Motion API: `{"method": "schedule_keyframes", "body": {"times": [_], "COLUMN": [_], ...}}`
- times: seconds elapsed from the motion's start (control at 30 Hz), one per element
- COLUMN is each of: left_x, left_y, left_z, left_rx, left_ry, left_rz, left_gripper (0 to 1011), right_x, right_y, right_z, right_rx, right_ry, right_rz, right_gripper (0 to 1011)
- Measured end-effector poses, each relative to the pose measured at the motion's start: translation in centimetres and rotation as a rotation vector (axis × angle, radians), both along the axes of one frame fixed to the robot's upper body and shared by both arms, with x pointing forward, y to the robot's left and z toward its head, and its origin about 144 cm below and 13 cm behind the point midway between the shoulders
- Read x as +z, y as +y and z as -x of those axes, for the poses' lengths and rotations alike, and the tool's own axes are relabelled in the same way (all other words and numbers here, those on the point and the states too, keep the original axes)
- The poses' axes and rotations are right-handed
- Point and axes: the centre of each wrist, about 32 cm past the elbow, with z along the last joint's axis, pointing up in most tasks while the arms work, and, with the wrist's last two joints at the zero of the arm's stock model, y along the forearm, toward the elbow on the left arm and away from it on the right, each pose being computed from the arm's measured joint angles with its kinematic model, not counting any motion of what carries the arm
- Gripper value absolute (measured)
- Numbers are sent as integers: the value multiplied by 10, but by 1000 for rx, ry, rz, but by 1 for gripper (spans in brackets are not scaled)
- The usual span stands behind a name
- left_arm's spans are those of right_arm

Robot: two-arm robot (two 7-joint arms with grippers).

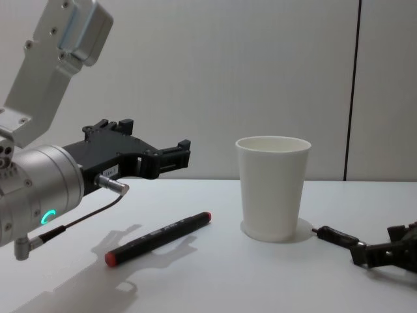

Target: Place the pen into the pen holder.

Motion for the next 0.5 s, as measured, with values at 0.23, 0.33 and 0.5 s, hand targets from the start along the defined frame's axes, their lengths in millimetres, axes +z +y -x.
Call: {"method": "schedule_keyframes", "body": {"times": [0.23,0.33,0.5], "left_x": [0,0,0], "left_y": [0,0,0], "left_z": [0,0,0], "left_rx": [0,0,0], "left_ry": [0,0,0], "left_rz": [0,0,0], "left_gripper": [1003,1004,1003], "right_x": [0,1,1], "right_y": [0,1,1], "right_z": [0,0,0], "right_rx": [4,5,6], "right_ry": [2,3,4], "right_rz": [5,6,8], "right_gripper": [954,908,874]}}
